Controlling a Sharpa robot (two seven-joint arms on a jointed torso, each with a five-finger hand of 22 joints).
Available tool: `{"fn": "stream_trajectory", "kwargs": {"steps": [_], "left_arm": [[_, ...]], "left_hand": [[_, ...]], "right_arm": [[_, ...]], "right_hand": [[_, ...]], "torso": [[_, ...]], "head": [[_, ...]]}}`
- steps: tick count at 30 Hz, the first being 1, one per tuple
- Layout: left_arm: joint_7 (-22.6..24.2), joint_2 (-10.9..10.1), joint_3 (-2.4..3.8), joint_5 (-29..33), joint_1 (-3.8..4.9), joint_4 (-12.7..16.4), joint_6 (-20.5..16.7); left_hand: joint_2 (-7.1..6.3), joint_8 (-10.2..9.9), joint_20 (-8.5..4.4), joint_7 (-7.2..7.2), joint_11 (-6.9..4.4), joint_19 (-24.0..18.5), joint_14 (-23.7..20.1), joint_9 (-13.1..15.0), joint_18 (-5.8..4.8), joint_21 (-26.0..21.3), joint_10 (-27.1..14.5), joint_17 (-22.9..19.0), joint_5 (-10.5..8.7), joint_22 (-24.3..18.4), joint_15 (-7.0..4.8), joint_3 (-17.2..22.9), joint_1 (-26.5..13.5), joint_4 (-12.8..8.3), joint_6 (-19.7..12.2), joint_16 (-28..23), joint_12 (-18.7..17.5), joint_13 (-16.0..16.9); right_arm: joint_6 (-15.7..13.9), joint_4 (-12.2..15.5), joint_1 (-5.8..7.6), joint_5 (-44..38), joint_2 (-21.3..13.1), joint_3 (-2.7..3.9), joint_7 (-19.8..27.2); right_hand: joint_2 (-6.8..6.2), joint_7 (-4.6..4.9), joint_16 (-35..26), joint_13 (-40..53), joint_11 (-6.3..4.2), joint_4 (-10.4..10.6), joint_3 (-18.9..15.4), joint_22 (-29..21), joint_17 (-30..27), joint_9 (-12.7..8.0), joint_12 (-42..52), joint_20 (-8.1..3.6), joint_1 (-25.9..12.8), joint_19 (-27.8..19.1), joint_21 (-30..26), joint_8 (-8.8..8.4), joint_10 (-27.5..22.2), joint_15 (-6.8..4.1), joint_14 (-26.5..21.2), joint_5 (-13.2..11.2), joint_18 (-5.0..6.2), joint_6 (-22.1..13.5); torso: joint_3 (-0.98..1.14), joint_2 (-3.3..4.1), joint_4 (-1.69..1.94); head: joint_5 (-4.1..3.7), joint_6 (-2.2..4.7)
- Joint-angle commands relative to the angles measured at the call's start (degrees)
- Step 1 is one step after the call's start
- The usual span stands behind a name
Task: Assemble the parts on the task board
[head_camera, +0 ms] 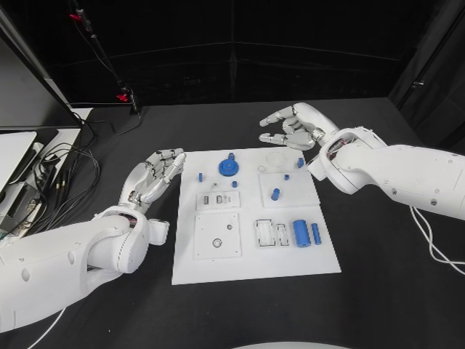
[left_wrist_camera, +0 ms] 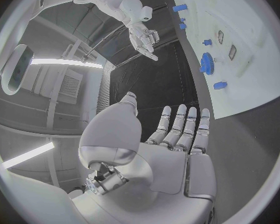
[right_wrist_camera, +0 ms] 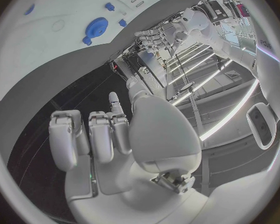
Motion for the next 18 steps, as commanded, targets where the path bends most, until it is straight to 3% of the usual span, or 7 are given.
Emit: {"fn": "stream_trajectory", "kwargs": {"steps": [1,3,6,13,18], "left_arm": [[14.1,0.05,0.05,-0.32,0.08,-0.18,0.51],[14.22,0.06,0.05,-0.32,0.05,-0.34,0.48],[14.57,0.35,0.05,-0.32,-0.09,-0.74,0.56],[15.29,0.73,0.05,-0.32,-0.84,-1.19,0.8],[15.73,0.6,0.06,-0.33,-1.56,-1.38,0.88]], "left_hand": [[0.37,0.06,0.03,9.15,0.18,-0.5,0.08,-0.07,0.52,0.38,0.2,-0.04,0.26,0.08,0.2,-0.37,0.03,0.08,0.49,0.26,0.2,-0.07],[0.37,0.06,0.03,9.15,0.18,-0.5,0.08,-0.07,0.52,0.38,0.2,-0.04,0.26,0.08,0.2,-0.37,0.03,0.08,0.49,0.26,0.2,-0.07],[0.37,0.06,0.03,9.15,0.19,-0.43,0.08,-0.07,0.52,0.42,0.21,-0.04,0.27,0.13,0.2,-0.4,0.04,0.09,0.5,0.27,0.2,-0.07],[0.37,0.06,0.03,9.15,0.19,-0.35,0.08,-0.07,0.53,0.48,0.21,-0.04,0.28,0.18,0.2,-0.44,0.05,0.09,0.51,0.27,0.21,-0.06],[0.35,0.07,0.04,9.15,0.19,-0.32,0.11,-0.07,0.54,0.52,0.24,-0.04,0.29,0.2,0.19,-0.49,0.07,0.09,0.53,0.29,0.23,-0.06]], "right_arm": [[1.22,0.3,0.14,4.62,-1.69,-0.02,3.97],[1.38,-0.19,0.12,4.21,-2.44,-0.04,3.66],[1.66,-1.77,-0.08,1.96,-3.11,-0.06,2.66],[2.34,-5.59,-1.22,-1.89,-2.78,-0.08,0.17],[4.0,-8.49,-1.92,-3.72,-1.99,-0.09,-1.64]], "right_hand": [[0.08,0.1,0.14,15.06,0.51,-0.43,0.13,15.1,15.07,-0.1,0.14,-0.07,0.94,5.97,0.19,-0.28,6.07,0.18,6.06,-0.21,-0.42,-0.7],[0.09,0.14,0.14,15.06,0.46,-0.59,0.15,15.1,15.07,-0.16,0.14,-0.04,1.2,5.97,0.19,-0.44,6.07,0.19,6.06,-0.49,-0.42,-1.08],[0.12,0.12,0.14,15.06,0.33,-0.81,0.15,15.1,15.07,-0.24,0.14,-0.04,1.56,5.97,0.19,-0.61,6.07,0.15,6.06,-1.0,-0.42,-1.69],[0.23,0.08,0.14,15.06,0.17,-1.22,0.26,15.1,15.07,-0.33,0.14,-0.13,2.29,5.97,0.19,-0.71,6.07,0.02,6.06,-1.26,-0.42,-2.58],[0.23,0.13,0.14,15.06,0.2,-1.5,0.33,15.1,15.07,-0.35,0.14,-0.13,2.71,5.97,0.19,-0.71,6.07,0.05,6.06,-1.3,-0.42,-2.98]], "torso": [[0.14,0.01,-0.33],[0.07,0.0,-0.51],[0.25,-0.16,-1.03],[0.93,-0.51,-1.99],[1.45,-0.8,-2.06]], "head": [[-0.56,-0.02],[-0.71,0.3],[-0.54,0.26],[-0.15,0.11],[-0.42,-0.24]]}}
